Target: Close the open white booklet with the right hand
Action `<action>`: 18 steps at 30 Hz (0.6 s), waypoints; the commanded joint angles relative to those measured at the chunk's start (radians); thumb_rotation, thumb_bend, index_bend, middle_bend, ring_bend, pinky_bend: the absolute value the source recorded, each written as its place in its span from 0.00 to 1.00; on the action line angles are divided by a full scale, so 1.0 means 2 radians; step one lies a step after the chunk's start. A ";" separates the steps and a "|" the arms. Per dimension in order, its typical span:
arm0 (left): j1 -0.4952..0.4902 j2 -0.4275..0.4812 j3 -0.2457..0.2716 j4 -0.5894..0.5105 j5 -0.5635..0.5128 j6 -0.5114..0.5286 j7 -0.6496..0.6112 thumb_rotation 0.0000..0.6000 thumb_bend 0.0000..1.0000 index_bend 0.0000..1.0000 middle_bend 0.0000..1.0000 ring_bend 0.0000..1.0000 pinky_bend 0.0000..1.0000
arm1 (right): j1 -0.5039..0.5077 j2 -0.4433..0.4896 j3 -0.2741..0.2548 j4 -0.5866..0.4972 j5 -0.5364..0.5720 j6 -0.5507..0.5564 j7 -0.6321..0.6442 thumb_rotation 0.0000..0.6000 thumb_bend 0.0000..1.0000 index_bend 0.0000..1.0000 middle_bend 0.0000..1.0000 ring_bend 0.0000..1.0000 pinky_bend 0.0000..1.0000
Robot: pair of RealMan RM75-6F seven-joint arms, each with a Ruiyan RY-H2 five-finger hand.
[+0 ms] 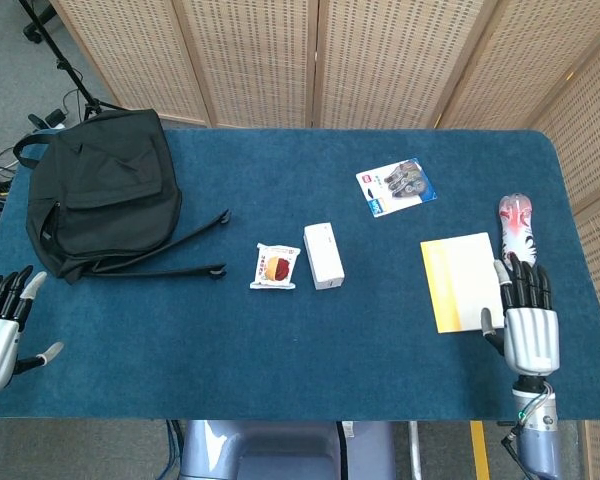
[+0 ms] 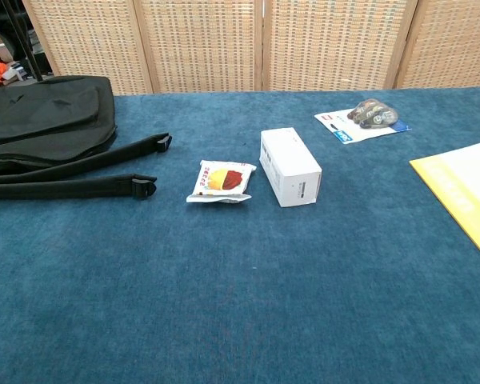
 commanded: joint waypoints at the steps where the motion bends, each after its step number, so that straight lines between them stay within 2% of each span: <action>1: 0.000 0.000 0.000 0.000 0.001 0.000 0.001 0.92 0.07 0.00 0.00 0.00 0.00 | -0.006 0.039 -0.030 -0.006 -0.041 0.005 0.017 1.00 0.40 0.00 0.00 0.00 0.00; 5: 0.000 -0.001 0.000 0.000 0.001 0.000 0.005 0.92 0.07 0.00 0.00 0.00 0.00 | -0.012 0.076 -0.054 -0.009 -0.063 -0.001 -0.002 1.00 0.35 0.00 0.00 0.00 0.00; 9: 0.000 -0.003 0.001 0.002 0.000 -0.002 0.012 0.92 0.07 0.00 0.00 0.00 0.00 | -0.019 0.104 -0.072 -0.029 -0.063 -0.022 -0.020 1.00 0.29 0.00 0.00 0.00 0.00; 11: -0.001 -0.004 0.001 0.003 0.001 -0.002 0.014 0.92 0.07 0.00 0.00 0.00 0.00 | -0.019 0.113 -0.074 -0.042 -0.058 -0.031 -0.026 1.00 0.26 0.00 0.00 0.00 0.00; 18: -0.001 -0.006 0.002 0.006 0.002 -0.002 0.015 0.92 0.07 0.00 0.00 0.00 0.00 | -0.028 0.124 -0.074 -0.069 -0.054 -0.026 -0.063 1.00 0.26 0.00 0.00 0.00 0.00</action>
